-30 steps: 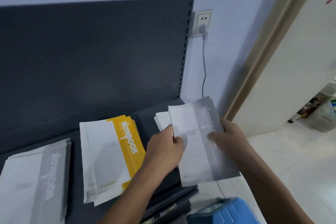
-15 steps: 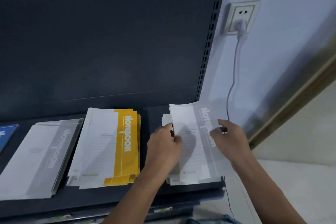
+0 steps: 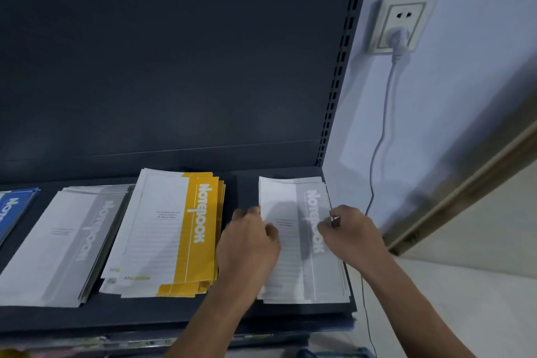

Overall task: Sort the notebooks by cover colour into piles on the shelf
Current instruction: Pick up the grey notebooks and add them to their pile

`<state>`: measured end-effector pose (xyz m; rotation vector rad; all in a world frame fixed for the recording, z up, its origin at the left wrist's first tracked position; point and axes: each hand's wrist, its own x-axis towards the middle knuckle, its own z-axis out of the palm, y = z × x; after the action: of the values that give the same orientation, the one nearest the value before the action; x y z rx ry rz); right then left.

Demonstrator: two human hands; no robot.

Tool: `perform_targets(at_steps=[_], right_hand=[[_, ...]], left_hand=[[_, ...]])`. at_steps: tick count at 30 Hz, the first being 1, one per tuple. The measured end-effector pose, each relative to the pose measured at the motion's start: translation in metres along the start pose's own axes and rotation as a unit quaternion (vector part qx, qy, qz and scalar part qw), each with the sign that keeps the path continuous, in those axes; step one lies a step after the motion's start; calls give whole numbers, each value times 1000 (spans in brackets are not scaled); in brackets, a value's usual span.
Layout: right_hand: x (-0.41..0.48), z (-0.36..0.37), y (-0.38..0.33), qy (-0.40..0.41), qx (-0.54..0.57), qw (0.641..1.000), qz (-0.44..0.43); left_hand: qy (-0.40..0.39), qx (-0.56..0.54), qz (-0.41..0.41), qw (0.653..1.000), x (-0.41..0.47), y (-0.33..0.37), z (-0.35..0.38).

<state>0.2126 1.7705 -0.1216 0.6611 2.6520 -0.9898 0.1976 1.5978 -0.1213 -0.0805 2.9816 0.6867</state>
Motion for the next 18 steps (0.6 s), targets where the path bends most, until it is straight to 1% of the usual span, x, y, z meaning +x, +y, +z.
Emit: perform_targets(at_steps=[4, 6, 10, 14, 16, 18], right_hand=[[0, 4, -5, 7, -60, 998, -3], [-4, 5, -12, 21, -91, 996, -4], [-14, 11, -34, 75, -168, 982, -31], [-22, 29, -78, 98, -129, 980, -112], [-28, 44, -108, 88, -108, 977, -161], [-40, 64, -143, 71, -112, 970, -203]], left_hand=[[-16, 33, -10, 999, -1, -5, -2], [-18, 27, -9, 999, 1, -10, -7], [-11, -10, 12, 1000, 4, -23, -27], [11, -72, 7, 997, 9, -58, -71], [39, -99, 4, 994, 15, -86, -94], [66, -106, -12, 992, 16, -122, -119]])
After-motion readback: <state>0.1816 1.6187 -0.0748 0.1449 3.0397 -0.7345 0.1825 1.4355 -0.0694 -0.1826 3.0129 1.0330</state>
